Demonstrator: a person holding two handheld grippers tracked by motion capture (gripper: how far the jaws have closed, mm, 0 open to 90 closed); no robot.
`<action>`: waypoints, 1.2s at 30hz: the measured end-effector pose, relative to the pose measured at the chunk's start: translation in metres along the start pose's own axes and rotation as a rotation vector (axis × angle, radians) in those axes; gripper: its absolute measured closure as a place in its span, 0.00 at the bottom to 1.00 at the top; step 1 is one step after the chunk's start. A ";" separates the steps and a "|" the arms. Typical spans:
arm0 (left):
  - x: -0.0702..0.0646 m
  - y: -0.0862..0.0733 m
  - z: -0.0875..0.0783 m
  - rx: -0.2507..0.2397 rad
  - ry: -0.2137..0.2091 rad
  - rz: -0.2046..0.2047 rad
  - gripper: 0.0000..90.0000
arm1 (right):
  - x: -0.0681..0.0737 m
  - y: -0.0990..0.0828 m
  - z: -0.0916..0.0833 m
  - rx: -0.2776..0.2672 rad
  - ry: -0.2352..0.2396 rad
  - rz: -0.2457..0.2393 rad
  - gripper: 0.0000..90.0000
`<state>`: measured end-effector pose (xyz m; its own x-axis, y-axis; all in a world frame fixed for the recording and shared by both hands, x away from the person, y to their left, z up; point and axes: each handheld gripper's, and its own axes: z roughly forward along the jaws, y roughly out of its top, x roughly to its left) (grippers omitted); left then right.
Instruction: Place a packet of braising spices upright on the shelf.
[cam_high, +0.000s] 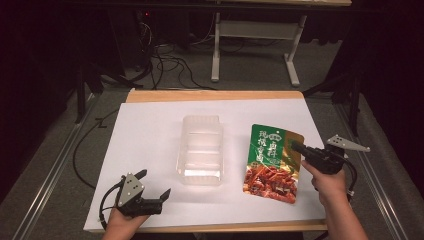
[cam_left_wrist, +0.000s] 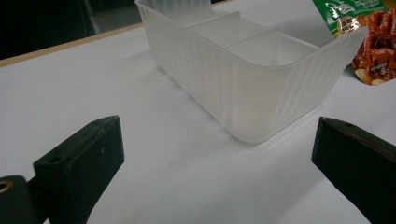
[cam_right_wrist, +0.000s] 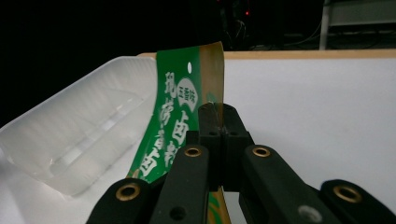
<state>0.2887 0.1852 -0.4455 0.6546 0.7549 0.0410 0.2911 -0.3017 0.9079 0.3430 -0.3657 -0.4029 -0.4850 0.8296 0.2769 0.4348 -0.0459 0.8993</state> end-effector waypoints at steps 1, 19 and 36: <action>0.000 0.000 0.000 0.000 0.000 0.000 0.03 | 0.000 0.001 -0.002 -0.008 0.000 -0.006 1.00; -0.001 0.000 0.002 0.009 -0.008 0.007 0.03 | 0.039 0.031 -0.031 -0.219 -0.022 -0.145 1.00; -0.001 0.000 0.002 0.010 -0.006 0.008 0.03 | 0.044 0.036 -0.036 -0.310 -0.100 -0.194 1.00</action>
<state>0.2895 0.1830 -0.4470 0.6607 0.7492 0.0459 0.2929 -0.3136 0.9032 0.3100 -0.3504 -0.3462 -0.4529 0.8888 0.0706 0.0845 -0.0360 0.9958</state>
